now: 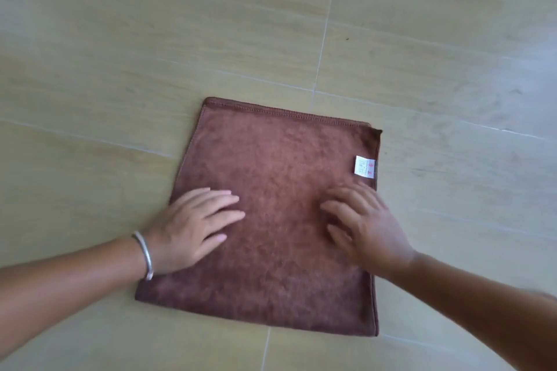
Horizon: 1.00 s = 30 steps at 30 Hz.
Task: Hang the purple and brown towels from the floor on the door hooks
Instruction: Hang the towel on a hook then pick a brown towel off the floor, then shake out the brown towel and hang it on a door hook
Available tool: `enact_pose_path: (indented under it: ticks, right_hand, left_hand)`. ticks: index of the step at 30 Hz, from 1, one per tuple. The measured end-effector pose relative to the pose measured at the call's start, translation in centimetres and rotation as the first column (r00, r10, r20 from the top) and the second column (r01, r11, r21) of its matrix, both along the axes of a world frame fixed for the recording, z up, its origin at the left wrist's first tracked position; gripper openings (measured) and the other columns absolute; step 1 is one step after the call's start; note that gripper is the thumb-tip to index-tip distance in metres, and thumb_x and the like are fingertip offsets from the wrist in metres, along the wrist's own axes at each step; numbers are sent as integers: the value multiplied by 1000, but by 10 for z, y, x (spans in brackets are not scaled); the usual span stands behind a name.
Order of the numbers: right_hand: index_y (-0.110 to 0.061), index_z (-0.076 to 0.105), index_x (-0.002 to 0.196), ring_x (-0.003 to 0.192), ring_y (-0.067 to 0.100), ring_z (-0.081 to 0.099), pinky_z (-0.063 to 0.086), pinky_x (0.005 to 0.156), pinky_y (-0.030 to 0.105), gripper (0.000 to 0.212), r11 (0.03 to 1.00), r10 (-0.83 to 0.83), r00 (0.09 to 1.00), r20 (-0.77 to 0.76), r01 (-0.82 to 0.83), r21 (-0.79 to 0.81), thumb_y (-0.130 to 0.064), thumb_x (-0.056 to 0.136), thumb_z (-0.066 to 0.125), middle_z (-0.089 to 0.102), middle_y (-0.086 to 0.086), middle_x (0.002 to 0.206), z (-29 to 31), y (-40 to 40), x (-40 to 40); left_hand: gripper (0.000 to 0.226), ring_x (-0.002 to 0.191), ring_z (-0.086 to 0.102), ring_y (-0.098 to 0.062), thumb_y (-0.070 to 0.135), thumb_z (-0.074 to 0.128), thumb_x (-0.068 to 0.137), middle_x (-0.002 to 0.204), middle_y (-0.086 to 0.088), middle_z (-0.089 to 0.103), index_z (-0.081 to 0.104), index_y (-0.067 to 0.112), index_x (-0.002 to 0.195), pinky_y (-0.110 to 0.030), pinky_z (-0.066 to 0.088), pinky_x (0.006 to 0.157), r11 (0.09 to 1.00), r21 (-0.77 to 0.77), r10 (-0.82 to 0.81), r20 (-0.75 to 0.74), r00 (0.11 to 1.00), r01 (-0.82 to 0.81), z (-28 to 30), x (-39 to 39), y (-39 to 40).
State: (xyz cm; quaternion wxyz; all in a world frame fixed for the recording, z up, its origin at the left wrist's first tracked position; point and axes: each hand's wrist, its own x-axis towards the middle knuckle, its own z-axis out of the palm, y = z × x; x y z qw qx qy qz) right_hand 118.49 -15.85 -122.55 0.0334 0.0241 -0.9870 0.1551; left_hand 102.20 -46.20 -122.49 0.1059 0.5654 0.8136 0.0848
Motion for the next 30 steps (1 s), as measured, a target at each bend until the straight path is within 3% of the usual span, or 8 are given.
enact_pose_path:
  ticks: [3, 7, 11, 14, 18, 22, 25, 30]
  right_hand:
    - [-24, 63, 123, 135, 25, 41, 31, 109, 49, 49, 978, 207, 971, 117, -209, 2, -49, 81, 63, 54, 5, 137, 1, -29, 60]
    - [-25, 64, 124, 130, 31, 46, 36, 101, 46, 56, 937, 325, 939, 115, -336, 95, -63, 83, 53, 52, 11, 137, -7, -48, 102]
    - [-27, 70, 115, 127, 30, 49, 42, 99, 46, 33, 947, 321, 947, -7, -321, 13, -42, 91, 53, 55, 8, 135, -18, -46, 108]
    - [-25, 69, 116, 130, 30, 46, 40, 102, 48, 29, 949, 313, 949, -39, -314, -26, -28, 90, 57, 54, 5, 137, -28, -42, 110]
    - [-22, 69, 116, 130, 31, 47, 41, 104, 49, 27, 954, 300, 954, 11, -300, -21, -23, 93, 54, 57, 4, 134, -18, -43, 110]
    - [-19, 71, 110, 100, 27, 64, 52, 85, 40, 23, 985, 161, 984, 80, -155, -76, -19, 88, 67, 66, 4, 106, 40, -38, 97]
    - [-16, 71, 99, 72, 27, 58, 50, 64, 33, 17, 997, 68, 992, 109, -63, -46, -24, 91, 59, 58, 3, 83, 112, -31, 84]
    - [-10, 67, 78, 57, 30, 56, 48, 51, 34, 13, 997, 29, 991, 129, -38, 71, -18, 79, 76, 55, 7, 67, 262, -12, 46]
  left_hand:
    - [54, 139, 33, -25, 49, 48, 89, 150, -8, 37, 50, 26, 138, -50, 28, 109, 992, -100, -75, -26, 997, 72, -7, 44, -33]
    - [65, 140, 31, -30, 57, 50, 84, 151, -12, 35, 46, 25, 141, -53, 27, 106, 981, -148, -137, -53, 989, 128, -10, 75, -67]
    - [42, 130, 46, -27, 38, 53, 89, 138, -8, 52, 63, 18, 125, -47, 37, 103, 992, 10, -124, -18, 992, 124, -8, 69, -82]
    - [30, 123, 54, -24, 22, 53, 90, 130, -5, 59, 71, 11, 111, -42, 43, 101, 992, 96, -89, 15, 996, 88, -6, 56, -82]
    - [35, 116, 59, -25, 28, 46, 97, 121, -6, 65, 74, 7, 103, -44, 50, 95, 993, 118, -15, 67, 998, 7, 2, 63, -73]
    - [53, 100, 68, -25, 40, 35, 99, 107, -7, 71, 76, 7, 96, -43, 56, 84, 991, 43, 121, 134, 984, -128, 57, 61, -63]
    - [41, 84, 71, -23, 35, 45, 91, 95, -5, 73, 76, 9, 91, -33, 58, 67, 983, 11, 177, 163, 971, -181, 131, 53, -50]
    - [37, 61, 65, -25, 36, 44, 85, 76, -2, 67, 74, 15, 85, -31, 50, 47, 976, -35, 219, 87, 972, -216, 282, 25, -29]
